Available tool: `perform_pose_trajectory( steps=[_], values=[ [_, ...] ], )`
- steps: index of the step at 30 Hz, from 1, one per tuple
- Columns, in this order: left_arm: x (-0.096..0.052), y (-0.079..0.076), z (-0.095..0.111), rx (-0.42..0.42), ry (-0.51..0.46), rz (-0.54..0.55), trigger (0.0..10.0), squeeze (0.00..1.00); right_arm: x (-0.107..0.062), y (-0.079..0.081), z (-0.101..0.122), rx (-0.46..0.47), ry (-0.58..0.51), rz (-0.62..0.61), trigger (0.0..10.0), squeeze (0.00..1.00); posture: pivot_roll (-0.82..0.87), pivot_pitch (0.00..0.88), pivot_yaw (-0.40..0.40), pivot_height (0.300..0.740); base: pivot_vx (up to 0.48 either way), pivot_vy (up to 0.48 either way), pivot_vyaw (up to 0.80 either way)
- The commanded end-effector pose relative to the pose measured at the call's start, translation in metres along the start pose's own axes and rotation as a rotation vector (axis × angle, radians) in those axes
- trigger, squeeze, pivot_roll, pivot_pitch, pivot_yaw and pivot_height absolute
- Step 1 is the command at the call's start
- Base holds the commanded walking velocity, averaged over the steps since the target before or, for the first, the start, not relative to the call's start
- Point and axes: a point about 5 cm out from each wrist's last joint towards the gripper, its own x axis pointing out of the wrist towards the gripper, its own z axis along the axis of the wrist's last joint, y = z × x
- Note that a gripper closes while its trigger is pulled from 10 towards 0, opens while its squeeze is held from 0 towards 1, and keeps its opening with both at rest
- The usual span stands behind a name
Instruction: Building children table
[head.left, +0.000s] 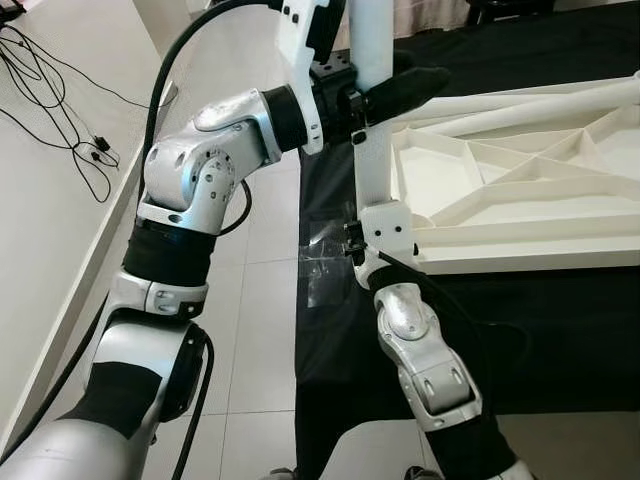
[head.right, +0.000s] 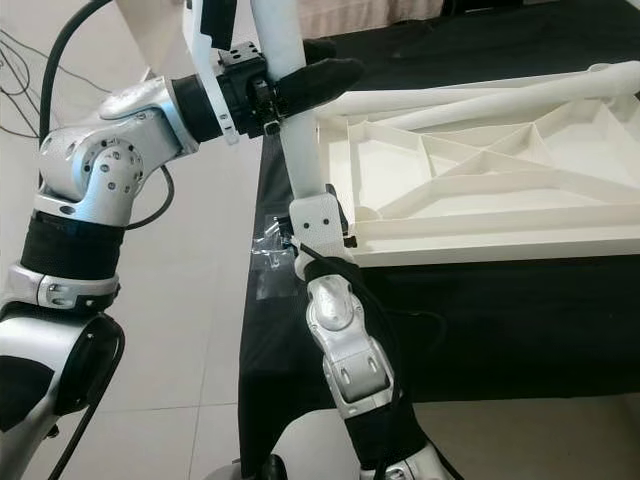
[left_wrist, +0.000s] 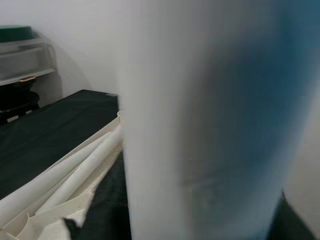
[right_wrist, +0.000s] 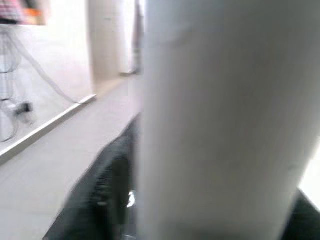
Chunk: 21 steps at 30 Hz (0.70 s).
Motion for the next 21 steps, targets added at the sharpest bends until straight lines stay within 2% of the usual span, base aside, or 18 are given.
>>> perform_pose_trajectory(
  steps=[1,2,4,5,6,7,8,11,12,13,14,16,17,19,20,21],
  values=[
    [0.000,-0.003,0.006,0.014,-0.027,-0.009,0.0,0.00,0.002,0.024,0.016,0.015,-0.092,0.167,10.0,1.00,0.01,0.171,0.152,0.740,0.000,0.000,0.00],
    [0.000,-0.004,0.005,0.014,-0.028,-0.013,0.0,0.00,0.006,0.022,0.019,0.038,-0.109,0.227,10.0,1.00,0.01,0.169,0.149,0.740,0.000,0.000,0.00],
    [0.000,-0.006,0.004,0.014,-0.029,-0.016,0.0,0.00,0.014,0.015,0.026,0.027,-0.151,0.322,10.0,1.00,0.01,0.167,0.146,0.740,0.000,0.000,0.00],
    [0.000,-0.006,0.004,0.014,-0.029,-0.016,0.0,0.00,0.014,0.015,0.026,0.027,-0.151,0.322,10.0,1.00,0.01,0.167,0.146,0.740,0.000,0.000,0.00],
    [0.000,-0.006,0.004,0.013,-0.030,-0.017,0.0,0.00,0.021,0.005,0.030,-0.002,-0.171,0.376,10.0,1.00,0.01,0.166,0.145,0.740,0.000,0.000,0.00],
    [0.000,-0.006,0.004,0.013,-0.030,-0.017,0.0,0.00,0.021,0.005,0.030,-0.002,-0.171,0.376,10.0,1.00,0.01,0.166,0.145,0.740,0.000,0.000,0.00],
    [0.000,-0.006,0.003,0.013,-0.030,-0.017,0.0,0.00,0.026,-0.002,0.032,-0.017,-0.177,0.418,10.0,1.00,0.01,0.165,0.143,0.740,0.000,0.000,0.00],
    [0.000,-0.006,0.003,0.013,-0.030,-0.017,0.0,0.00,0.026,-0.002,0.032,-0.017,-0.177,0.418,10.0,1.00,0.01,0.165,0.143,0.740,0.000,0.000,0.00],
    [0.000,-0.007,0.003,0.015,-0.031,-0.018,0.0,0.00,0.032,-0.010,0.035,-0.046,-0.179,0.486,10.0,0.72,0.01,0.163,0.139,0.740,0.000,0.000,0.00],
    [-0.001,-0.008,0.003,0.016,-0.033,-0.019,0.0,0.00,0.039,-0.020,0.036,-0.077,-0.144,0.598,10.0,0.00,0.01,0.163,0.133,0.740,0.000,0.000,0.00],
    [-0.001,-0.008,0.003,0.016,-0.033,-0.019,0.0,0.00,0.039,-0.020,0.036,-0.077,-0.144,0.598,10.0,0.00,0.01,0.163,0.133,0.740,0.000,0.000,0.00],
    [-0.001,-0.010,0.003,0.016,-0.036,-0.021,0.0,0.00,0.045,-0.030,0.036,-0.097,-0.066,0.770,10.0,0.00,0.02,0.165,0.130,0.740,0.000,0.000,0.00],
    [-0.001,-0.011,0.003,0.017,-0.037,-0.023,0.0,0.00,0.050,-0.033,0.037,-0.087,-0.034,0.806,10.0,0.00,0.02,0.165,0.129,0.740,0.000,0.000,0.00],
    [-0.001,-0.011,0.003,0.018,-0.037,-0.024,0.0,0.00,0.053,-0.033,0.037,-0.078,-0.019,0.818,10.0,0.00,0.02,0.165,0.129,0.740,0.000,0.000,0.00],
    [-0.001,-0.012,0.003,0.018,-0.037,-0.025,0.0,0.00,0.055,-0.034,0.038,-0.052,-0.002,0.825,9.7,0.00,0.02,0.167,0.129,0.740,0.000,0.000,0.00],
    [-0.001,-0.012,0.003,0.018,-0.037,-0.026,0.0,0.00,0.057,-0.034,0.038,-0.036,0.003,0.843,6.7,0.00,0.01,0.167,0.129,0.740,0.000,0.000,0.00]
  ],
)
